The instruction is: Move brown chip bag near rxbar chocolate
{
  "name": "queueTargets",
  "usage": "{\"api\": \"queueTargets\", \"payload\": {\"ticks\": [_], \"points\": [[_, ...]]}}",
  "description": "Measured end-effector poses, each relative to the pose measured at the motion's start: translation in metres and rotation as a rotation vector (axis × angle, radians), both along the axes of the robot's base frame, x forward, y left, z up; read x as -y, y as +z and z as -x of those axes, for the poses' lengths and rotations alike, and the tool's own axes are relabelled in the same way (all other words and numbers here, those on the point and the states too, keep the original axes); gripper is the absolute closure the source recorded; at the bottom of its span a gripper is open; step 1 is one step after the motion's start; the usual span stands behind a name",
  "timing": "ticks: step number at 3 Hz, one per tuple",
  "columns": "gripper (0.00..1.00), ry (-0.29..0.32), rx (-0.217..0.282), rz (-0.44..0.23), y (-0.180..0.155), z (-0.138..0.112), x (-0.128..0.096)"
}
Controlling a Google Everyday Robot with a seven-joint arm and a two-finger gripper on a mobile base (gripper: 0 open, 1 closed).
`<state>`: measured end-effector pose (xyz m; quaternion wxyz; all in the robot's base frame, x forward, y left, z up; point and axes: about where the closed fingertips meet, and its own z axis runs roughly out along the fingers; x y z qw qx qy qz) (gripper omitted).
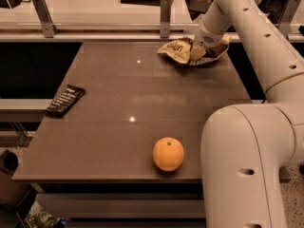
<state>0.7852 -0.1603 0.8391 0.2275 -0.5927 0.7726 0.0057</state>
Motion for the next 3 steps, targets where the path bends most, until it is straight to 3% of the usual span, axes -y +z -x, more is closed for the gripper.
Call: {"api": "queueTargets", "payload": {"ticks": [1,3], "points": [[1.00,0.000,0.000,0.000,0.001,0.000,0.000],[1.00,0.050,0.054,0.034,0.047,0.012,-0.022]]}}
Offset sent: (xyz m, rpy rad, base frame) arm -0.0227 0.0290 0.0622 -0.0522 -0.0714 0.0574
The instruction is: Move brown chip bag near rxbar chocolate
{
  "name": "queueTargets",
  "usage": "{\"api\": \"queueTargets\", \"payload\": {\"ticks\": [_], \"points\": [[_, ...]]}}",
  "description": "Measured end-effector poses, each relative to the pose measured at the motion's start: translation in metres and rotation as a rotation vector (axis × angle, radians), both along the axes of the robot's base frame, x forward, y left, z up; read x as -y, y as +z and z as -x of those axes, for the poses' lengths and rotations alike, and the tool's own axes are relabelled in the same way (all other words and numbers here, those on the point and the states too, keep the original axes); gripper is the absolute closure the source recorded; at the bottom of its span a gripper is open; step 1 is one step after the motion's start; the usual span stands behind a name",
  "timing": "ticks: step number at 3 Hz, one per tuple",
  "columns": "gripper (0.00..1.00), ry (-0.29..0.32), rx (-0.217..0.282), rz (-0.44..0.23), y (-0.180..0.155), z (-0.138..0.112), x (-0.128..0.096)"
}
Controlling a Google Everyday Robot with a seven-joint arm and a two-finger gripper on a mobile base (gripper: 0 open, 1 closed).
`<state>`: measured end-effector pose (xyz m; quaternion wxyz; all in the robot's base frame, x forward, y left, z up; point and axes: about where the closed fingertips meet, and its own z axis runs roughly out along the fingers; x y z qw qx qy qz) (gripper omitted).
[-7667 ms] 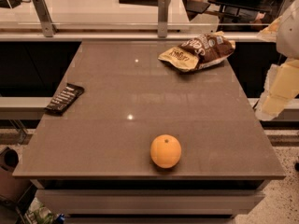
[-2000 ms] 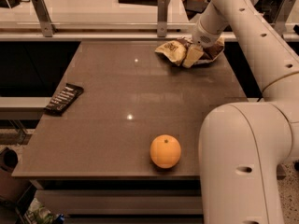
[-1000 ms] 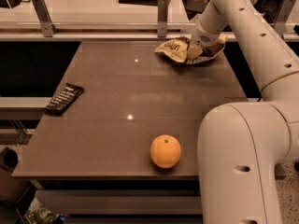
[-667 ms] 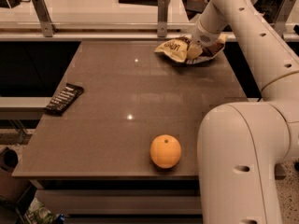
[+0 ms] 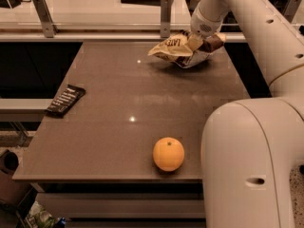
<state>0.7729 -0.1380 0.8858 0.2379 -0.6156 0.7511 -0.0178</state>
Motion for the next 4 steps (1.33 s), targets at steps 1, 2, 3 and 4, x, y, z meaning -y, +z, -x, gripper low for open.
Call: {"api": "queueTargets", "payload": {"ticks": [1,2,3,4], "points": [[1.00,0.037,0.029,-0.001,0.024,0.012,-0.009],[1.00,0.092,0.047,-0.004,0.043,0.030,-0.025],[1.00,0.151,0.056,0.009,0.058,0.049,-0.046],[1.00,0.222,0.056,0.027,0.067,0.069,-0.071]]}}
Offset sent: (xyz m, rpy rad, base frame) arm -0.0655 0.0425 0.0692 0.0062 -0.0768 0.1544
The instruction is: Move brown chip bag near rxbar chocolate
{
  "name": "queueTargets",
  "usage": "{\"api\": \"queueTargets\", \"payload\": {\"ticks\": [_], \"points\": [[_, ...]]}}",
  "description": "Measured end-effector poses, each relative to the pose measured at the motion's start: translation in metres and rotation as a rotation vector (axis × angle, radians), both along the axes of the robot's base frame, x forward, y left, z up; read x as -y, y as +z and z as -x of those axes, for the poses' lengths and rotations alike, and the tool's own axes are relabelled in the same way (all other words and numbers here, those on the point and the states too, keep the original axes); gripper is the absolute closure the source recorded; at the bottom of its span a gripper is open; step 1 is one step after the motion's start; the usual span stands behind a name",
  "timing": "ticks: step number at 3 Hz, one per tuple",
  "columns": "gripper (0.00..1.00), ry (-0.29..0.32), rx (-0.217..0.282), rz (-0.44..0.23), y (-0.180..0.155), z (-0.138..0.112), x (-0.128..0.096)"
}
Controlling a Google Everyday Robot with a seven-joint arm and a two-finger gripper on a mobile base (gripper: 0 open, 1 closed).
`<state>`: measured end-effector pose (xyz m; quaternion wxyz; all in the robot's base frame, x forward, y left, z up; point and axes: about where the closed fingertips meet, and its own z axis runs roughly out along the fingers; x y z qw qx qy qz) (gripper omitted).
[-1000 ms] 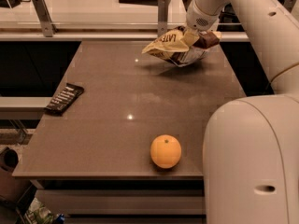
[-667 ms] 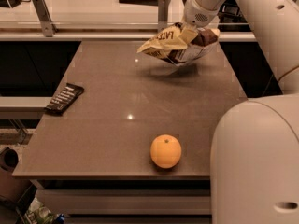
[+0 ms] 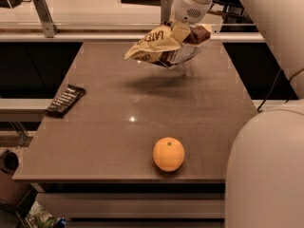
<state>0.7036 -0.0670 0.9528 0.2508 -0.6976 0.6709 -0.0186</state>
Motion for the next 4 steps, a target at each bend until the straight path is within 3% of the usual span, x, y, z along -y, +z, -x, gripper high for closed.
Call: {"api": "queueTargets", "payload": {"ticks": [4], "points": [[1.00,0.284,-0.019,-0.025,0.011,0.096,-0.083]]}}
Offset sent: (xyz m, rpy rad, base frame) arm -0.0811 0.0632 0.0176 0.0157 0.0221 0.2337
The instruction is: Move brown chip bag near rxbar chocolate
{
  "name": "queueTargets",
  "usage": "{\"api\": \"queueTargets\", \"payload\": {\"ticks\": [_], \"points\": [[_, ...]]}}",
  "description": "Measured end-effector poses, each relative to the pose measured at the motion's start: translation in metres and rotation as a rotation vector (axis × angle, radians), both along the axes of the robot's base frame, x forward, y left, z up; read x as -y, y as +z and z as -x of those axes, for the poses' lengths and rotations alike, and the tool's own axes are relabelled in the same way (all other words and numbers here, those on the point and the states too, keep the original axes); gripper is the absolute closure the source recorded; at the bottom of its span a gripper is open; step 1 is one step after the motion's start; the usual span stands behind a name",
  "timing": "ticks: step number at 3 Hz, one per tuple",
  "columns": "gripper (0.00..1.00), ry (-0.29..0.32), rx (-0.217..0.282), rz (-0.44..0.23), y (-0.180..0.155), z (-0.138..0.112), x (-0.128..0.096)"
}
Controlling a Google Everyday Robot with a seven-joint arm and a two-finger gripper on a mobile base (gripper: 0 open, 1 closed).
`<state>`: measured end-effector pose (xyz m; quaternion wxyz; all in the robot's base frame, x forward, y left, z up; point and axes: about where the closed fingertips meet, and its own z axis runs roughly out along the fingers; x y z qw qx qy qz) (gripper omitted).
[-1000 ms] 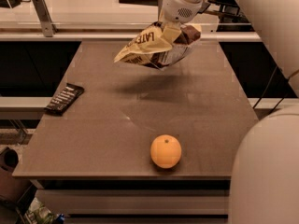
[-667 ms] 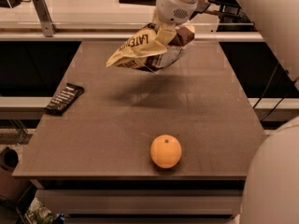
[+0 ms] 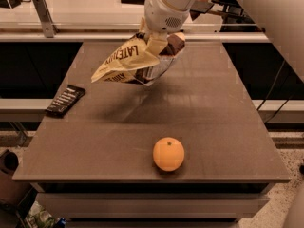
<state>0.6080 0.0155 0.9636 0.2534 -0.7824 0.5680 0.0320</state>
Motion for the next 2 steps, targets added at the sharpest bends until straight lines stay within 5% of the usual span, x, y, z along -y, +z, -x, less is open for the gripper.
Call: {"api": "queueTargets", "payload": {"ticks": [2], "points": [[1.00,0.089,0.004,-0.011,-0.015,0.039,-0.043]]}}
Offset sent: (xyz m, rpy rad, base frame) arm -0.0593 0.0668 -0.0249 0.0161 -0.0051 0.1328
